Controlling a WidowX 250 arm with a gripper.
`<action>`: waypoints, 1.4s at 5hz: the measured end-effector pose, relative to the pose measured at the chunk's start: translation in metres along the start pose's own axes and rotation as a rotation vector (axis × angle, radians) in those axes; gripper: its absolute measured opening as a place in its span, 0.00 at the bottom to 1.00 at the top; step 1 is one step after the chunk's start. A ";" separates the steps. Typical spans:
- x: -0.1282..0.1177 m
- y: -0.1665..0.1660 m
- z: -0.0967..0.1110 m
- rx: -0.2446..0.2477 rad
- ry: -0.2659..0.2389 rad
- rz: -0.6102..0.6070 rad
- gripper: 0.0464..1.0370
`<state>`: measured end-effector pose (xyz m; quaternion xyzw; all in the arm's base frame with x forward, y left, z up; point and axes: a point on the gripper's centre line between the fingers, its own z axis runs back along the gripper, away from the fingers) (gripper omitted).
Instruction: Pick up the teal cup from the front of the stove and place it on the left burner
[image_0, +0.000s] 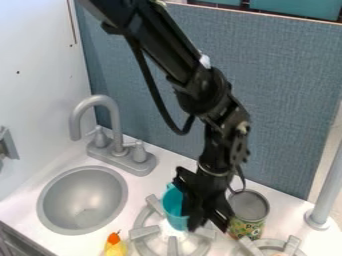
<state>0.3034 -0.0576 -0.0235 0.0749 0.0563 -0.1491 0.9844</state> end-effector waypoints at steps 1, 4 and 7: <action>0.004 0.011 -0.020 0.014 0.067 0.025 0.07; 0.016 0.017 -0.046 0.066 0.123 0.034 0.07; 0.016 0.014 -0.058 0.057 0.097 -0.006 0.07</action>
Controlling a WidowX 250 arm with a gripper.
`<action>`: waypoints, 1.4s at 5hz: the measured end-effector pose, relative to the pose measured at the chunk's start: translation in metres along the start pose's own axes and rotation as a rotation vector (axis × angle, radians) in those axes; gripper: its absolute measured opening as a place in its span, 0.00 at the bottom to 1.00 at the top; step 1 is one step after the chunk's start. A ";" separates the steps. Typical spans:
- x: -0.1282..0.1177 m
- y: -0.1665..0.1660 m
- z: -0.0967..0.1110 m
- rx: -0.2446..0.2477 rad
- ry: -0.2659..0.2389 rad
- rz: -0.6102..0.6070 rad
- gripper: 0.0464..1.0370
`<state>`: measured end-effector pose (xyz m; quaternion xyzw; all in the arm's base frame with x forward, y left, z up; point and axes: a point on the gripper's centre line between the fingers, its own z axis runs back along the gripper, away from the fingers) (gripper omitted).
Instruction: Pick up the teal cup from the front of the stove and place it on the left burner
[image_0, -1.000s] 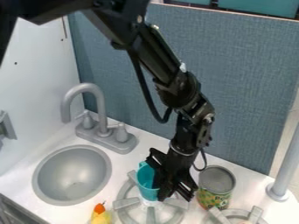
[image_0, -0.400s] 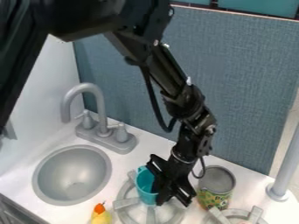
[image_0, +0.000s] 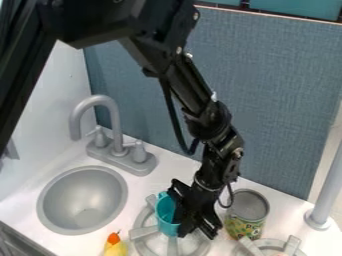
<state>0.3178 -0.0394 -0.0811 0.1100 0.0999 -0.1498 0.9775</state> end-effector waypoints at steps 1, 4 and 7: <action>-0.001 -0.003 0.000 -0.010 -0.082 -0.047 0.06; -0.007 0.002 0.014 -0.062 -0.081 -0.031 0.59; -0.040 0.012 0.052 -0.070 -0.127 0.020 0.97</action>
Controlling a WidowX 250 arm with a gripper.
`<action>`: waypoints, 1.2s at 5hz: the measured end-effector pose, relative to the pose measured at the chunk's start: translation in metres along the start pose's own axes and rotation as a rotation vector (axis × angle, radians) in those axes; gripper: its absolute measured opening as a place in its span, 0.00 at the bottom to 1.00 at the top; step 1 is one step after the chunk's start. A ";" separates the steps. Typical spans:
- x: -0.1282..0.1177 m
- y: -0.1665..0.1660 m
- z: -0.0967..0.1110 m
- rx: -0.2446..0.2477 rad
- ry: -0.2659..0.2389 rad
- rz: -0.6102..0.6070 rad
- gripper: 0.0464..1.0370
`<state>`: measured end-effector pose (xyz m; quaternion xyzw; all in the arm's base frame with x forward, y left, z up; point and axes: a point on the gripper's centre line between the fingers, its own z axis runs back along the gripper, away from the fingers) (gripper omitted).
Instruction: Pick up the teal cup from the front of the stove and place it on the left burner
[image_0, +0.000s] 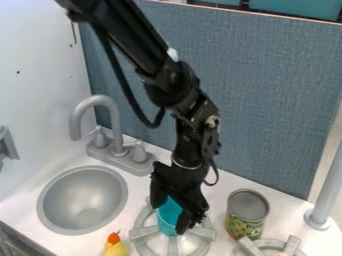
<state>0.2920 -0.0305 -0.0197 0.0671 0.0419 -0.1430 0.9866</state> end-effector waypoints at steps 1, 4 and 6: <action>-0.024 -0.013 0.020 -0.054 -0.036 -0.030 0.97; -0.033 -0.030 0.027 -0.155 0.025 -0.074 0.96; -0.033 -0.030 0.028 -0.154 0.022 -0.074 0.96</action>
